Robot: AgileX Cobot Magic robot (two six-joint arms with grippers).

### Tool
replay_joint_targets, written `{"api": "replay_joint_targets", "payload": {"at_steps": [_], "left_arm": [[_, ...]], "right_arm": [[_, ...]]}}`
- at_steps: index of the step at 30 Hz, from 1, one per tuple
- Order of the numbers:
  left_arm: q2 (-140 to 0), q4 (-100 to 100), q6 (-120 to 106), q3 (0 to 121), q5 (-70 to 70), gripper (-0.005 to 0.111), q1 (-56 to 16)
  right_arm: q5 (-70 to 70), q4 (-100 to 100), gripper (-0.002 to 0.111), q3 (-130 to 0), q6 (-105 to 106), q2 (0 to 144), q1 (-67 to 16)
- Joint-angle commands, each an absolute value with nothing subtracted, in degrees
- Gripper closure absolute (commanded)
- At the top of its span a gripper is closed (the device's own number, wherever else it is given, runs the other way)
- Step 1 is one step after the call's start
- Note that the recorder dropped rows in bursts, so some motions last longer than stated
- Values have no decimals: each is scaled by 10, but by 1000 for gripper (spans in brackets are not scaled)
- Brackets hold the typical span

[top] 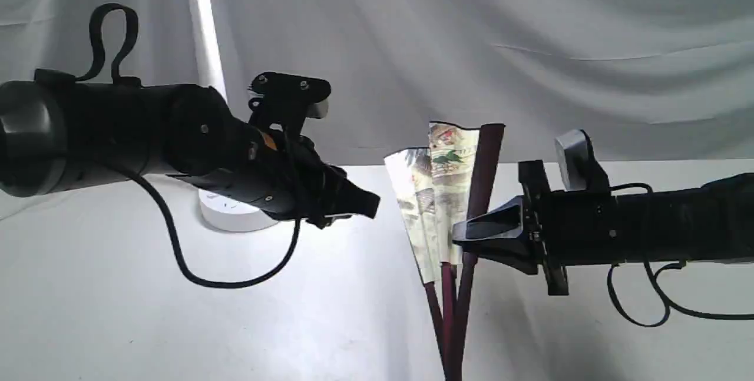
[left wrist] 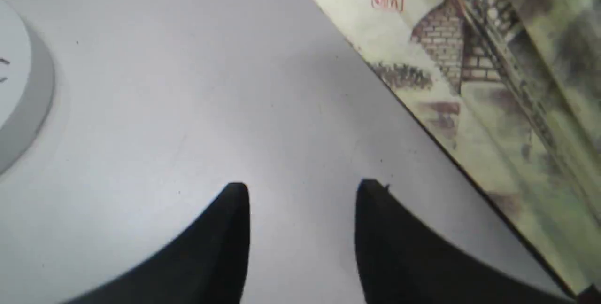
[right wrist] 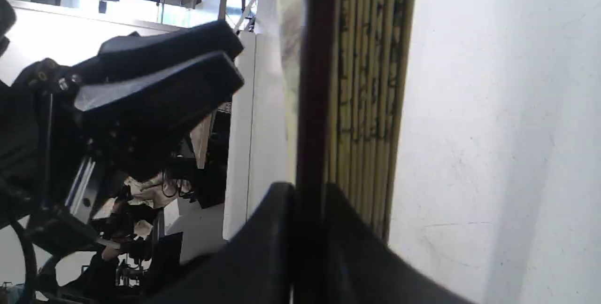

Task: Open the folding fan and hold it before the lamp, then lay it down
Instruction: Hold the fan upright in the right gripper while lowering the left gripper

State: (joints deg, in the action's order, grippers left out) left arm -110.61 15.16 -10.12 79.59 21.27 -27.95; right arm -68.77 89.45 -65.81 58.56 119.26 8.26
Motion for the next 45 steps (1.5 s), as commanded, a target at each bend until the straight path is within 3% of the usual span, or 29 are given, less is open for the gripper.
{"api": "replay_joint_targets", "payload": {"at_steps": [1,10,17,27,33,38,45], "left_arm": [[-1101,170,-103,780,163,70,-280],[-1094,191,-103,653,5,70,-280],[-1055,189,-100,537,-241,70,-300],[-1076,49,148,450,-456,70,-308],[-1104,37,250,449,-465,70,-308],[-1127,36,462,449,-465,70,-302],[-1175,-194,724,497,-470,68,-255]], "right_arm": [[-700,900,108,-658,587,1185,85],[-700,895,108,-658,587,1185,85],[-700,895,108,-658,586,1185,85],[-700,895,108,-658,586,1185,85],[-700,895,108,-658,586,1185,85],[-700,895,108,-658,586,1185,85],[-700,895,108,-658,586,1185,85]]}}
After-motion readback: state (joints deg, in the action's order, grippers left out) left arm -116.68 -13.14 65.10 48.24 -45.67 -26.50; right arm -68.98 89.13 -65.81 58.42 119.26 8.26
